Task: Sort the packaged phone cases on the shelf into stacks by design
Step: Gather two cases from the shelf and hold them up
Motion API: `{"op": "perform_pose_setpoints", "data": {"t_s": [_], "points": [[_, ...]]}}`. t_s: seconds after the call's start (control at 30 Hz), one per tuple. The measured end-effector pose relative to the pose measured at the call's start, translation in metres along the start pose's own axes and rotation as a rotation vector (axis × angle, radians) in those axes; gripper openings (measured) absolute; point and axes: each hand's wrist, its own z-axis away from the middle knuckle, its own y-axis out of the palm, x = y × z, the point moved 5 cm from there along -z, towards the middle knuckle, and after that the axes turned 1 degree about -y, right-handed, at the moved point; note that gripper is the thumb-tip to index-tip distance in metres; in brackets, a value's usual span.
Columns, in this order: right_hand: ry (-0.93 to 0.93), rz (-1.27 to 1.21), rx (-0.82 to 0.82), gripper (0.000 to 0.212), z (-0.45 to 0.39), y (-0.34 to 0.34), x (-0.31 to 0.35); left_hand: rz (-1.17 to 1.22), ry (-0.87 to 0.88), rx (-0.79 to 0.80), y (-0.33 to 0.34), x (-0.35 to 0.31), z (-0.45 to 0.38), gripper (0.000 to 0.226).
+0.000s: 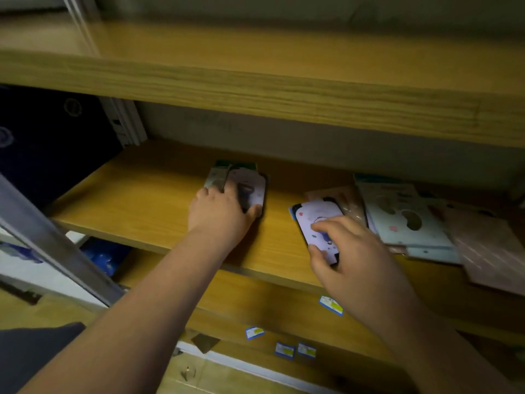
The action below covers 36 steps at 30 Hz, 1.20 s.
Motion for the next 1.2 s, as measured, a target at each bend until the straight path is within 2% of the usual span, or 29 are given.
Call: {"op": "perform_pose_setpoints", "data": {"t_s": [0.1,0.2,0.3,0.47,0.57,0.63,0.7,0.83,0.93,1.03,1.2], "points": [[0.015,0.002,-0.010,0.038,-0.002,0.002,0.003,0.163,0.042,-0.067,-0.006,0.004,0.000,0.081],[0.036,0.012,-0.021,0.039,-0.004,0.002,0.003,0.417,0.002,-0.078,-0.009,0.013,-0.005,0.077],[0.060,0.026,-0.024,0.039,-0.002,0.000,0.002,0.696,-0.050,-0.068,-0.010,0.022,-0.009,0.053],[0.108,0.014,-0.036,0.037,0.004,-0.006,-0.005,1.022,-0.021,0.026,-0.019,0.016,0.001,0.017],[0.167,0.029,-0.089,0.033,0.007,-0.018,-0.019,1.221,-0.032,0.108,-0.022,0.002,0.013,0.019],[0.273,0.034,-0.155,0.035,0.008,-0.031,-0.038,1.344,-0.072,0.197,-0.021,-0.012,0.023,0.018],[0.434,0.076,-0.195,0.043,0.010,-0.045,-0.063,1.442,-0.090,0.274,-0.020,-0.028,0.034,0.013],[0.714,0.224,-0.051,0.077,0.014,-0.058,-0.105,1.508,-0.055,0.373,-0.017,-0.056,0.054,0.011],[0.763,0.267,0.035,0.096,0.009,-0.051,-0.120,1.563,-0.019,0.442,-0.018,-0.074,0.063,0.015],[0.794,0.142,0.056,0.118,0.002,-0.042,-0.127,1.603,-0.006,0.484,-0.019,-0.087,0.068,0.015],[0.754,0.018,-0.039,0.119,-0.004,-0.039,-0.136,1.637,0.012,0.542,-0.019,-0.104,0.072,0.012]]}}
